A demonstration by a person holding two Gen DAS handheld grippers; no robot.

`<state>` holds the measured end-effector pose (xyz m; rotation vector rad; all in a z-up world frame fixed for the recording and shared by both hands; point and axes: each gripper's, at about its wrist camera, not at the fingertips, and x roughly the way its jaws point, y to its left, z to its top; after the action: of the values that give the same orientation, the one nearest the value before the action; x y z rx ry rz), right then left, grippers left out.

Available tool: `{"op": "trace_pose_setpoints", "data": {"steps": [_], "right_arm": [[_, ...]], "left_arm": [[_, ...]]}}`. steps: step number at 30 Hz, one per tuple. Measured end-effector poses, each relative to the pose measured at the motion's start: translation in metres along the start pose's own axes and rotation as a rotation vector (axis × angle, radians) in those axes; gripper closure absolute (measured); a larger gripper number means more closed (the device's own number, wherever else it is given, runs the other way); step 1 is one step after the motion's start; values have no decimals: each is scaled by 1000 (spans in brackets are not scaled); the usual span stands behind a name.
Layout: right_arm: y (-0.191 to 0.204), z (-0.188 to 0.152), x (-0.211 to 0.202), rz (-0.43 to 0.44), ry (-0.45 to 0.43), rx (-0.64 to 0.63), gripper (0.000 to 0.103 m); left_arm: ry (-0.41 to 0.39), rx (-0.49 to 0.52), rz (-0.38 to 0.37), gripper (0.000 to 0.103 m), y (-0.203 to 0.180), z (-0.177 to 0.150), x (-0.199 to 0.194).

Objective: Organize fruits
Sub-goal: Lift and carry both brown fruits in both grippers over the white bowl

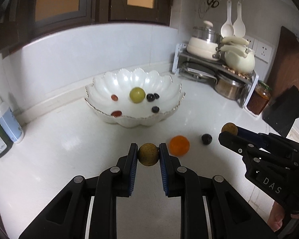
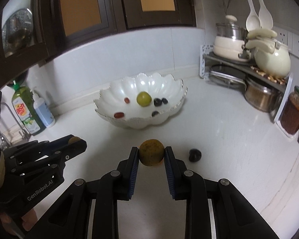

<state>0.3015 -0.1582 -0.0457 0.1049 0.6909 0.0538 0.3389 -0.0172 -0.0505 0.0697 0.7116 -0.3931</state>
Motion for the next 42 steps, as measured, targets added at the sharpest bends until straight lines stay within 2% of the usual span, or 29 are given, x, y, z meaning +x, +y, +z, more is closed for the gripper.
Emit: {"op": "trace_pose_setpoints", "data": {"steps": [15,28,42], "right_arm": [[15,38,-18,21,-126,-18,75],[24,70,-14,27,-190,-27,75],[17,104,24,3,-165,1,75]], "left_arm": [[-133,0,55,81,11,30,-32],[-217,11,90,81,21,65,-37],[-192,-1,97,81,35,100,-5]]}}
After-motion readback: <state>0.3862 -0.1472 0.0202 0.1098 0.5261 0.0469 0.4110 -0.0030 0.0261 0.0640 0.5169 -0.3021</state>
